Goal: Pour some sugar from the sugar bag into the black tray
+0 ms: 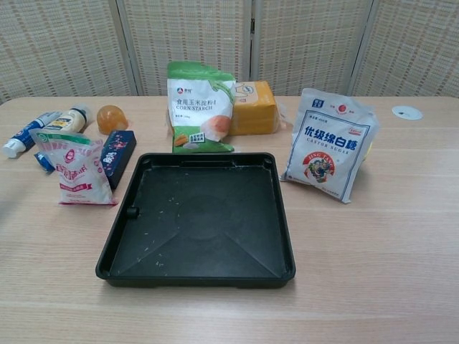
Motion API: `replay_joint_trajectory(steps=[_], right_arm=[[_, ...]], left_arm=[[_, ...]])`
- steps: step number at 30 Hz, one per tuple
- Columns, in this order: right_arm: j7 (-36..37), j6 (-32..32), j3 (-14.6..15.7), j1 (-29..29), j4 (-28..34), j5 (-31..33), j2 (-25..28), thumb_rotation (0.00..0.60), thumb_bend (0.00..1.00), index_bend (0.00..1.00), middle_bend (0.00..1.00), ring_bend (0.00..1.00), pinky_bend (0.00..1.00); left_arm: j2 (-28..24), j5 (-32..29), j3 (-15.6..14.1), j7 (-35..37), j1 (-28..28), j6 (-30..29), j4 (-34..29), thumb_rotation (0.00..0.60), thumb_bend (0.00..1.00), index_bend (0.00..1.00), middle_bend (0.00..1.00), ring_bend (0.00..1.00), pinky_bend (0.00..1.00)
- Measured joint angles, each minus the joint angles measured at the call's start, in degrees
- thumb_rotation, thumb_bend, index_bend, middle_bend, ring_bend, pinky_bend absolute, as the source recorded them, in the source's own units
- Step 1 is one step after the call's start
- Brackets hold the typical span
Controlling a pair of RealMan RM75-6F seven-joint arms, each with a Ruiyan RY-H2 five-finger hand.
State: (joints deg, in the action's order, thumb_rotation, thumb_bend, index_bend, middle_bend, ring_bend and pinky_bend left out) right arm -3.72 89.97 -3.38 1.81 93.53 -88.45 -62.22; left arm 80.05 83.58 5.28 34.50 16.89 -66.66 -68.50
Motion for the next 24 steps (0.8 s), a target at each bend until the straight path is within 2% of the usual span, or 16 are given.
replay_joint_trajectory(steps=[12,24], right_arm=[[0.7,0.3,-0.1,-0.4,0.2,0.1,0.6,0.600,0.26,0.00,0.00,0.04,0.00],[0.0,1.0,-0.3,-0.7,1.4,-0.3,1.3,0.600,0.26,0.00,0.00,0.04,0.00]], left_arm=[[7.5,-1.8,1.4,9.8,5.2,7.0,11.4,0.600,0.22,0.00,0.05,0.10,0.20],[13.4,0.7,-0.2,18.4,9.4,10.0,19.7,0.600,0.22,0.00,0.04,0.10,0.19]])
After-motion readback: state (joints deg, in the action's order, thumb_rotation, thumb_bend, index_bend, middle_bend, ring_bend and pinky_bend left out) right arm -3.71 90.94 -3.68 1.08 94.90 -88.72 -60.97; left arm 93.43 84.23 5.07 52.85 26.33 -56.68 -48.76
